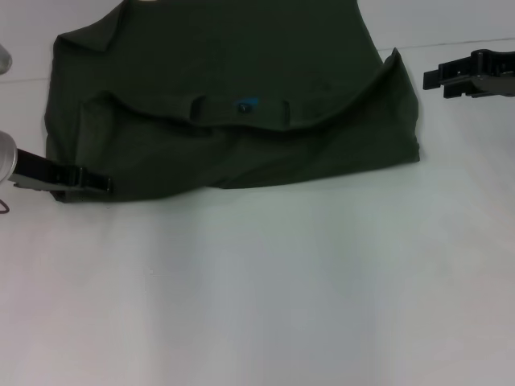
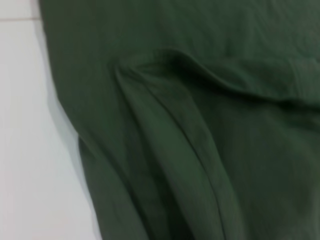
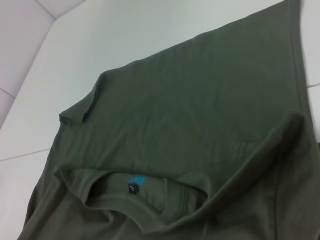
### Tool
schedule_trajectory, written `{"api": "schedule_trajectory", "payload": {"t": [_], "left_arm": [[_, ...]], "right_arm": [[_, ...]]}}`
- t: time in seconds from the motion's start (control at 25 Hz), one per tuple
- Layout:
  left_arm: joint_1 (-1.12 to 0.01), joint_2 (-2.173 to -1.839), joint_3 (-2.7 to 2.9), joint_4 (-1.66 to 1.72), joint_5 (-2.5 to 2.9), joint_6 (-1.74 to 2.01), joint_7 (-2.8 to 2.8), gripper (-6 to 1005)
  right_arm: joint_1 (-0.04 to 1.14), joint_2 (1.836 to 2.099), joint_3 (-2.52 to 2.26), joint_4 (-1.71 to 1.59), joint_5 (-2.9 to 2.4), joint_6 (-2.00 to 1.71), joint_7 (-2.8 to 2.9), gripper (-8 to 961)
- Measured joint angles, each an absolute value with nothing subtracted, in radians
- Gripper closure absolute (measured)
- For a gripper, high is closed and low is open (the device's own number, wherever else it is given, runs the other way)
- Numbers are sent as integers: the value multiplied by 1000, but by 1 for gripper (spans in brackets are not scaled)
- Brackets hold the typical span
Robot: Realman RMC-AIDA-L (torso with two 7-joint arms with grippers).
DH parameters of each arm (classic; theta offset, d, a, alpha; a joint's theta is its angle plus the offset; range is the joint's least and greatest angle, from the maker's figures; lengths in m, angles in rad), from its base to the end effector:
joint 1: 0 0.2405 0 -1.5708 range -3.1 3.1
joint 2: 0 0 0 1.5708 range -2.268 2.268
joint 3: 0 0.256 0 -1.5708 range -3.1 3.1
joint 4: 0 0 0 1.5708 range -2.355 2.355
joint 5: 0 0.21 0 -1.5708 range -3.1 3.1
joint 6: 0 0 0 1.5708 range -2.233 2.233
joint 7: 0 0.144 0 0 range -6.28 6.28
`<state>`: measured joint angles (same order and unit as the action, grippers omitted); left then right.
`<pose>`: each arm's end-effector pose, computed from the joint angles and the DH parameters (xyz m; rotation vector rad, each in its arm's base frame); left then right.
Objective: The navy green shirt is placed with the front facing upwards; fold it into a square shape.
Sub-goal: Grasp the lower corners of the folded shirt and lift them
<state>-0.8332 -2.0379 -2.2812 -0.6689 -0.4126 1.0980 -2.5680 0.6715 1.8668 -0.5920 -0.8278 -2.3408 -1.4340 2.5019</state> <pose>-0.2620 0.4270 0.0061 -2.1490 -1.4175 0.1700 0.2808 0.4044 0.1254 -2.0654 1.6424 0.4184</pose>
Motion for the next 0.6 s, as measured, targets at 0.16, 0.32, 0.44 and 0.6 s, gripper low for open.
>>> {"api": "schedule_trajectory", "payload": {"t": [0.16, 0.32, 0.44, 0.6], "left_arm": [[-844, -2031, -2281, -640, -407, 1088, -2572, 111], [-848, -2032, -2281, -631, -407, 1086, -2574, 111], [-850, -2033, -2281, -629, -406, 1086, -2585, 112], [-856, -2025, -2283, -628, -403, 1100, -2620, 152]], "right_arm": [[669, 1867, -592, -825, -2341, -1435, 2502, 413], [671, 1867, -592, -826, -2341, -1435, 2502, 414], [674, 1868, -592, -826, -2341, -1435, 2502, 414], [677, 1868, -592, -825, -2341, -1436, 2502, 414]]}}
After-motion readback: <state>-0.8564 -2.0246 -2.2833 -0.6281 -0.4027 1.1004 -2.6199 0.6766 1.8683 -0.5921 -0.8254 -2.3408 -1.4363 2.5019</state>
